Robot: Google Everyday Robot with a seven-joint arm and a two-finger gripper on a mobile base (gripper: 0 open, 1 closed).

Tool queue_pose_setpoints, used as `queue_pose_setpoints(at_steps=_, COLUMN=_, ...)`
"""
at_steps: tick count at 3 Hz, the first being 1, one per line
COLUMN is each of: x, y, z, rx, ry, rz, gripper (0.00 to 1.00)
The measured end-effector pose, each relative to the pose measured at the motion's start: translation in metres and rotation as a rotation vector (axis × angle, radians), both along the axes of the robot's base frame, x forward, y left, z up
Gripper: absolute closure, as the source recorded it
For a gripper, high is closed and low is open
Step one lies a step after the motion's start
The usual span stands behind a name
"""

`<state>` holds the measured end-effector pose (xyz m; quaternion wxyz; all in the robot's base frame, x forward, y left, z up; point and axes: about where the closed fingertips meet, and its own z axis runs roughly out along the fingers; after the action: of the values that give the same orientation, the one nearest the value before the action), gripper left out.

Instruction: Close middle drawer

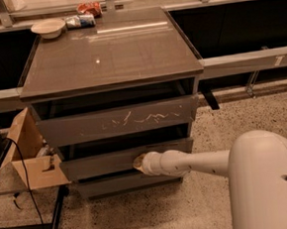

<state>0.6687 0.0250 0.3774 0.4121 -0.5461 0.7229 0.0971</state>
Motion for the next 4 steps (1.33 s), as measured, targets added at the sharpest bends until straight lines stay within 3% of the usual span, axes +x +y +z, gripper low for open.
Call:
queue_pose_setpoints(at_steps=3, x=0.027, y=0.01, z=-0.001, rx=-0.006, ry=-0.039, rz=0.006, gripper=1.0)
queue_pose_setpoints(at_steps=4, x=0.026, y=0.01, z=-0.001, rx=-0.006, ry=-0.039, rz=0.006, gripper=1.0)
